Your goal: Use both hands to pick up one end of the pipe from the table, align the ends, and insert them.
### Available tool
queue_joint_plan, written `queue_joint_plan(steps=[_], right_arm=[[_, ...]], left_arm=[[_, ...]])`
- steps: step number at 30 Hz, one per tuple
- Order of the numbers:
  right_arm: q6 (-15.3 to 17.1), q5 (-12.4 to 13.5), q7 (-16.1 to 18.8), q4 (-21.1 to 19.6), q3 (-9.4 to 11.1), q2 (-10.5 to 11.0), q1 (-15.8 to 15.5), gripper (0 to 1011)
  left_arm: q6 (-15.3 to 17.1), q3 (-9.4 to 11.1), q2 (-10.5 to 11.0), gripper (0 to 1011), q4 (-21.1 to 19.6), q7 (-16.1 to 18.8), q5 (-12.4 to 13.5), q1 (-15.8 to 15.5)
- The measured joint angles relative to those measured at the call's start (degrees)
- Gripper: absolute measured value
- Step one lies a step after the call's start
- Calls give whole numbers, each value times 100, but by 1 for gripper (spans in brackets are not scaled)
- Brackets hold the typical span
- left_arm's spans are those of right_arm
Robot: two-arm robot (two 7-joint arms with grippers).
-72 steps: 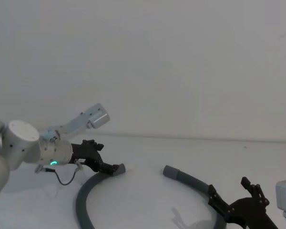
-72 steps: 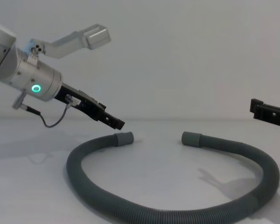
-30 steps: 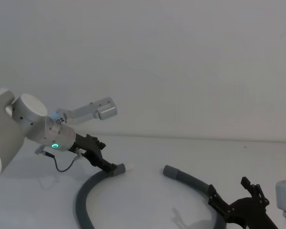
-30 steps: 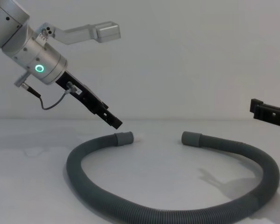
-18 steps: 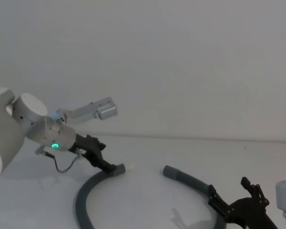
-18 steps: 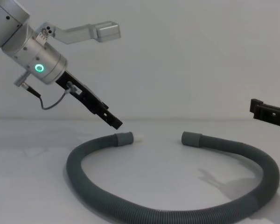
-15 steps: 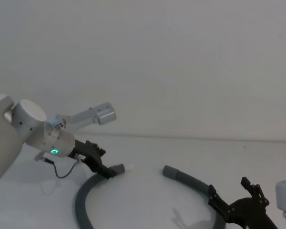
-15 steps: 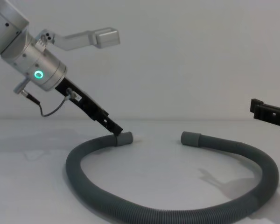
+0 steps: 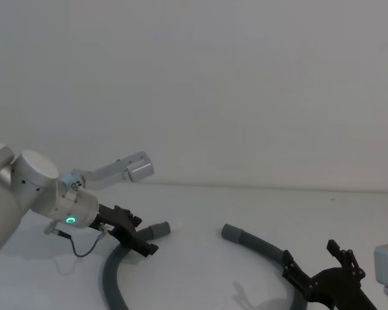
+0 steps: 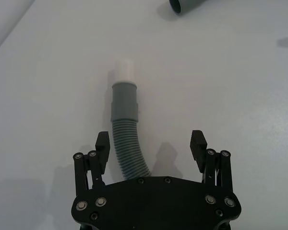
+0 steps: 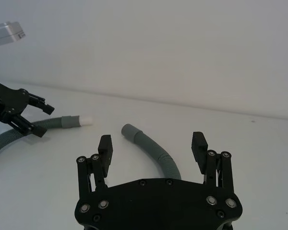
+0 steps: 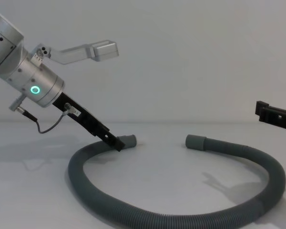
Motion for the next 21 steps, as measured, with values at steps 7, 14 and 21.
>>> queue_joint_plan(steps=[7, 14, 21], right_arm=[[0, 0, 0, 0, 0, 0, 0, 1003], [0, 0, 0, 0, 0, 0, 0, 1003], [0, 0, 0, 0, 0, 0, 0, 1003]], left_arm=[[258, 43, 205, 1002, -527, 183, 16, 137], [584, 102, 395, 1002, -1026, 395, 136, 232], [862, 120, 541, 1002, -1419, 545, 214, 326]])
